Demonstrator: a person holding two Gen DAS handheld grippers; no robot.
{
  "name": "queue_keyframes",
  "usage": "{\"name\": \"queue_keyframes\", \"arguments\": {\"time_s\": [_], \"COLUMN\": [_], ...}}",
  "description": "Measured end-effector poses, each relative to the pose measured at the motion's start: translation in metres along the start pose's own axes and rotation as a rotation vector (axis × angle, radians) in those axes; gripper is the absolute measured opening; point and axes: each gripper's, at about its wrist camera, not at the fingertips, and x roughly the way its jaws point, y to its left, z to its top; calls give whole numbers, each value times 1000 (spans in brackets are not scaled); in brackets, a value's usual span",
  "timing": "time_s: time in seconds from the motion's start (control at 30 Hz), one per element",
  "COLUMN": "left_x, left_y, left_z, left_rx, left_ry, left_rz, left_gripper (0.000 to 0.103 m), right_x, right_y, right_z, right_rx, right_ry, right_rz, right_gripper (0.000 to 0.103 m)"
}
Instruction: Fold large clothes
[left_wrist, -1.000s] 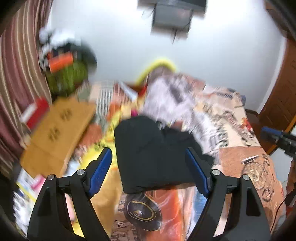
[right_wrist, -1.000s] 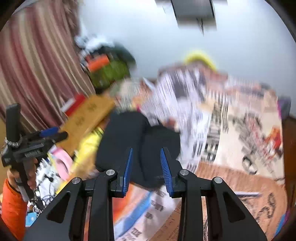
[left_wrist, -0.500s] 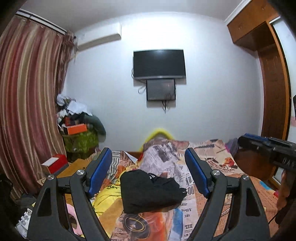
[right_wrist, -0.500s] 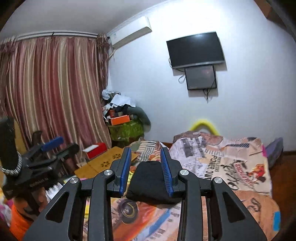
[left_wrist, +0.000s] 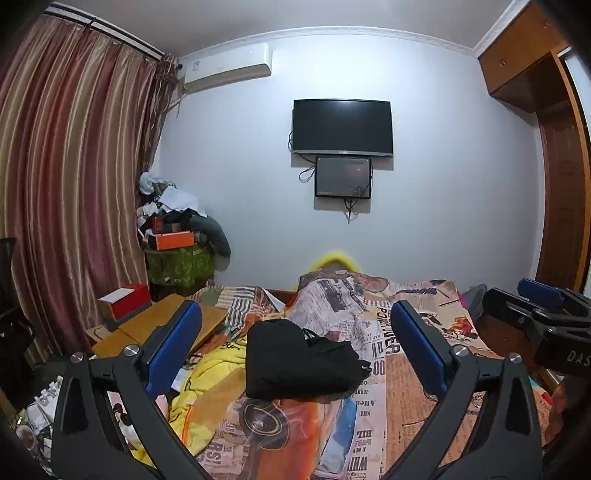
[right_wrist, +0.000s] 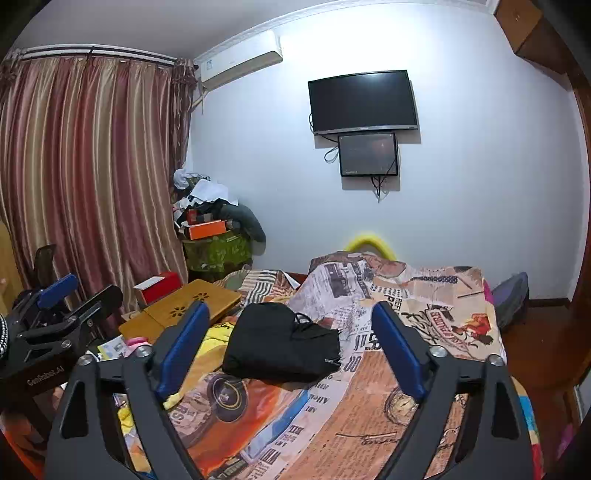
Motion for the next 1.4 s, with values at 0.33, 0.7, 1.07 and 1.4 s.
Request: {"name": "queue_keyframes", "arguments": {"time_s": [0.33, 0.7, 1.07, 1.4], "left_x": [0, 1, 4, 6], "left_y": [-7, -9, -11, -13], "left_z": [-8, -9, -15, -16], "left_rx": [10, 10, 14, 10], "left_ry": [14, 27, 46, 59], "left_rz": [12, 13, 17, 10], "left_gripper": [102, 102, 102, 102], "right_x": [-5, -7, -8, -10], "right_y": [9, 11, 11, 8], "right_z": [-9, -9, -8, -9], "right_rx": [-35, -42, -41, -29], "right_ry": [11, 33, 60, 69], "right_rz": [0, -10, -12, -21], "right_gripper": [93, 93, 93, 93]}}
